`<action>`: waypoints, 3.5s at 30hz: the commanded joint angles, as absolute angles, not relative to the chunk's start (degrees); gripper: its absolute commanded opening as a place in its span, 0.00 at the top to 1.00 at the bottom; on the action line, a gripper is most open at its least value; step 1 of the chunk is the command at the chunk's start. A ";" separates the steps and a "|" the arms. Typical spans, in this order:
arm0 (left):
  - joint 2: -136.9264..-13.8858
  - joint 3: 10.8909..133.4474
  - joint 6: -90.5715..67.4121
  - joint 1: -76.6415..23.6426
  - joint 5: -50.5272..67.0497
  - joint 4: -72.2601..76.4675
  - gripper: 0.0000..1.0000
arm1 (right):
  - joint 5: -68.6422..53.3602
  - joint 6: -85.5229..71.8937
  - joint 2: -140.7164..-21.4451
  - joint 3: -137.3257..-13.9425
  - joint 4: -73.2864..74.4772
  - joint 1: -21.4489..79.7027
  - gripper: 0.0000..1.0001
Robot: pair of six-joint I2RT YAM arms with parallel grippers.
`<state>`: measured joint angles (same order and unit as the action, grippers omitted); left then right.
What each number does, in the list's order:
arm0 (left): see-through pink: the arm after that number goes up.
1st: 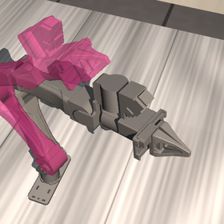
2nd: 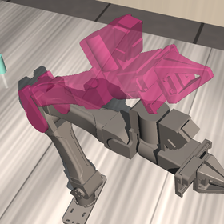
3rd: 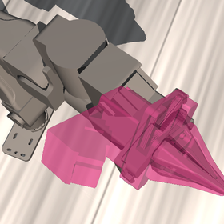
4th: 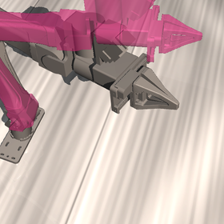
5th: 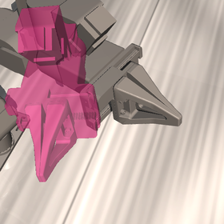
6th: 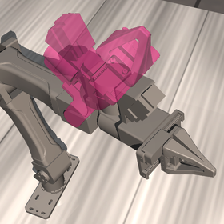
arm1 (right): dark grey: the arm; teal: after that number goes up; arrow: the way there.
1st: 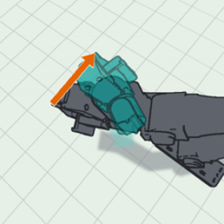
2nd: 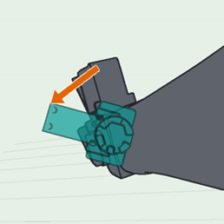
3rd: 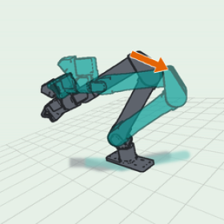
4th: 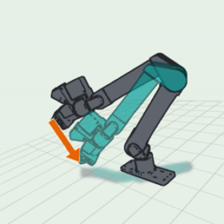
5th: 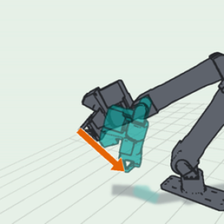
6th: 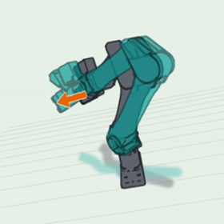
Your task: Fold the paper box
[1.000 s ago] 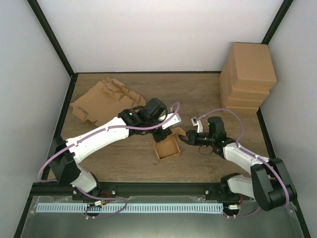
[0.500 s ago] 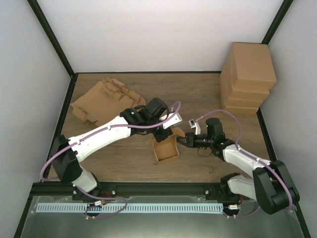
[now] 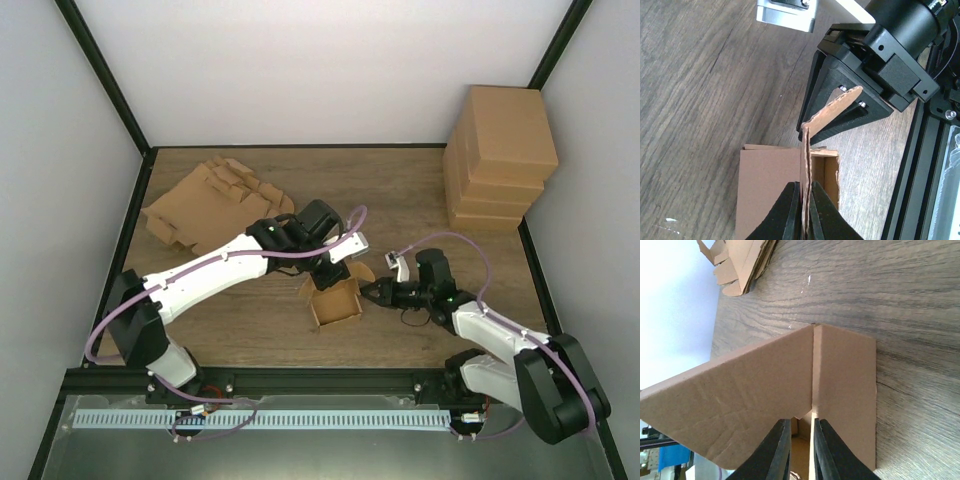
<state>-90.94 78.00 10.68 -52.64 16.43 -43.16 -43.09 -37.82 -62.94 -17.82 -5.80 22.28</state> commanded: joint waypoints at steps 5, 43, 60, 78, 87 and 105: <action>-92.61 78.52 11.11 -52.99 17.88 -45.35 0.94 | -38.83 -34.72 -59.51 -20.64 0.07 22.67 0.85; -100.62 88.48 1.93 -52.29 17.23 -48.61 0.94 | 14.07 -17.37 -61.52 -4.23 -50.41 67.67 0.48; -101.52 90.70 1.76 -51.68 18.27 -49.88 0.94 | 13.38 -14.94 -83.12 -11.67 -65.03 67.76 0.47; -101.64 89.91 3.26 -51.48 17.90 -50.45 0.94 | 21.53 -12.21 -76.77 -12.68 -48.81 67.75 0.75; -101.51 89.51 3.27 -51.48 18.21 -50.25 0.95 | 21.34 -7.49 -75.64 -14.37 -42.12 67.76 0.83; -101.67 89.38 3.96 -51.50 18.63 -51.04 0.95 | 22.28 3.77 -72.44 -17.60 -34.65 67.76 0.86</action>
<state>-100.90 89.23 3.22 -51.51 17.89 -49.47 19.25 0.21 -73.34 -15.25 -37.32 67.37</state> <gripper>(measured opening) 0.054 0.139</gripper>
